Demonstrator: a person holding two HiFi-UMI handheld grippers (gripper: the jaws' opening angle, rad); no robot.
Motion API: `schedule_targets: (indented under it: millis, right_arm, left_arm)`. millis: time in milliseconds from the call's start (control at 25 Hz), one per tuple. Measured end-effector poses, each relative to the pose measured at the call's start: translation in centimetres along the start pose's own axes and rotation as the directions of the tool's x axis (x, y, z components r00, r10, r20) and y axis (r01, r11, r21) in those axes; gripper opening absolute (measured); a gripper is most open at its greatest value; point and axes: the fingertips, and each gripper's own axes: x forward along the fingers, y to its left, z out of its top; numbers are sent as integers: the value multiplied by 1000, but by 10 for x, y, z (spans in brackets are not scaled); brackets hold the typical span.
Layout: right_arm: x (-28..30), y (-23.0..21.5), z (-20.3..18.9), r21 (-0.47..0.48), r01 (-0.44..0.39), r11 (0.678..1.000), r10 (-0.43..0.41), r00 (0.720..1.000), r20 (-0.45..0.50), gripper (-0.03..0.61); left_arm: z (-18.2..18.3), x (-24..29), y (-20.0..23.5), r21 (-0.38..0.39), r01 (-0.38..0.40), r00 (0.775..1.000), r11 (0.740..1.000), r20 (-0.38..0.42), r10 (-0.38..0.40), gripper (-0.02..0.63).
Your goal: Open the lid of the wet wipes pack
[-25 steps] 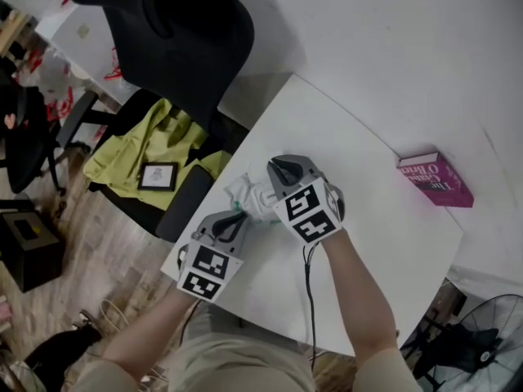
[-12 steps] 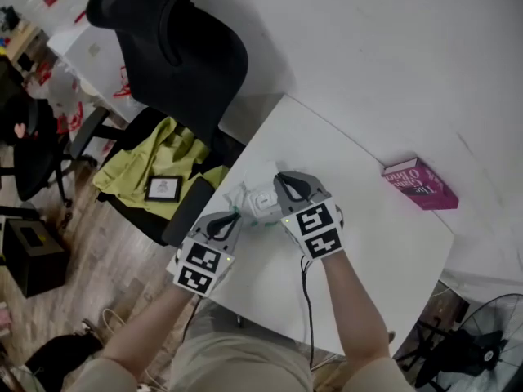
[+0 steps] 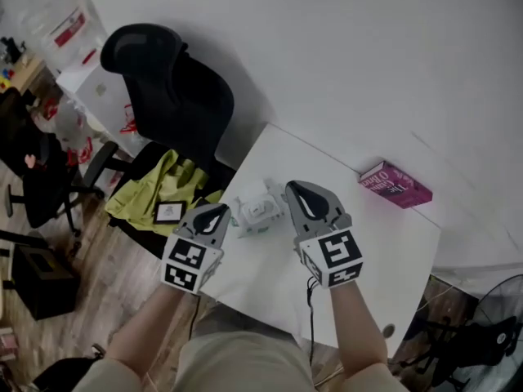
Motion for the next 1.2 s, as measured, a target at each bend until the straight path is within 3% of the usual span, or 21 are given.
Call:
schedule_targets:
  millis: [160, 320, 560, 880, 1200]
  right_arm:
    - [-43, 4, 44, -26, 47, 999, -45, 996, 71, 26]
    - [-82, 13, 78, 10, 72, 997, -73, 988, 135, 26]
    - [-137, 41, 118, 64, 51, 997, -65, 971, 228, 26]
    - [-176, 55, 126, 51, 111, 992, -121, 959, 255, 23]
    - [-195, 76, 131, 78, 65, 995, -84, 958, 274, 23]
  left_arm:
    - [35, -28, -4, 40, 6, 999, 999, 33, -7, 31]
    - [71, -56, -7, 65, 1, 995, 998, 96, -7, 31]
    - [102, -98, -14, 118, -16, 987, 993, 161, -4, 31]
    - [131, -148, -36, 138, -7, 971, 990, 236, -26, 31]
    - [150, -180, -54, 156, -13, 954, 988, 298, -35, 31]
